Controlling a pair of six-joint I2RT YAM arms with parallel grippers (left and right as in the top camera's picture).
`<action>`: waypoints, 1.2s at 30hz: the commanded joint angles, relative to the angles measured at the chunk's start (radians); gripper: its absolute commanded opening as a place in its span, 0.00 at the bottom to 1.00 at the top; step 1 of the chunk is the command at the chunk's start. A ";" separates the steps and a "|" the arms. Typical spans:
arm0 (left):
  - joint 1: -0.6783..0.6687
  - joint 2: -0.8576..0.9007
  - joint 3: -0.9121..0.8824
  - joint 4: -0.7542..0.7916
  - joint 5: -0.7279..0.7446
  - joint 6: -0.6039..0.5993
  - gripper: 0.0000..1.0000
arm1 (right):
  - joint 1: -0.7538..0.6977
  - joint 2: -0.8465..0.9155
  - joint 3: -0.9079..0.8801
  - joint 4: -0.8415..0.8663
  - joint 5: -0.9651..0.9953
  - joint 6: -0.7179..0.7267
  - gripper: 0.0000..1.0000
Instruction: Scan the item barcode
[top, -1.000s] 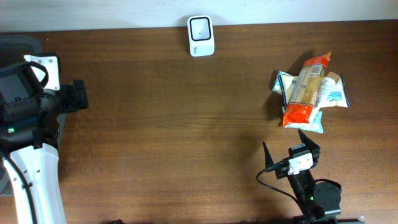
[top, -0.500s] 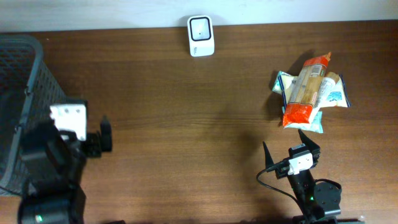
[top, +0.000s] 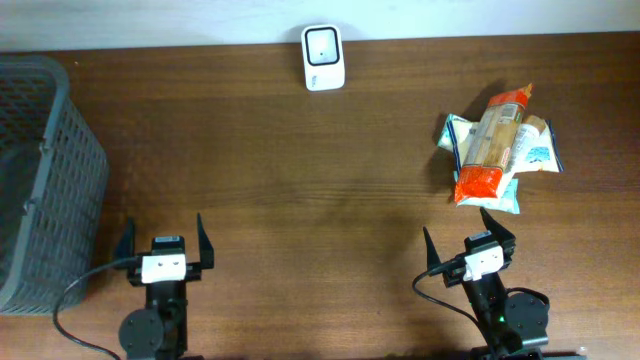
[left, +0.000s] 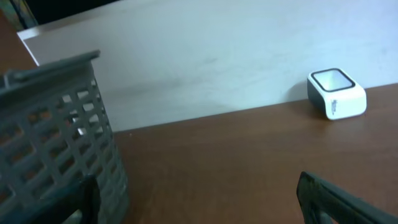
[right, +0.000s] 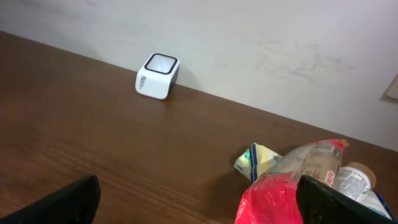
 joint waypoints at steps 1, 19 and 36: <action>-0.006 -0.069 -0.067 -0.019 -0.010 0.012 0.99 | -0.008 -0.006 -0.008 -0.003 0.008 0.004 0.99; -0.010 -0.097 -0.074 -0.124 -0.006 0.012 0.99 | -0.008 -0.006 -0.008 -0.003 0.008 0.004 0.99; -0.010 -0.097 -0.074 -0.124 -0.006 0.012 0.99 | -0.008 -0.006 -0.008 -0.003 0.008 0.004 0.99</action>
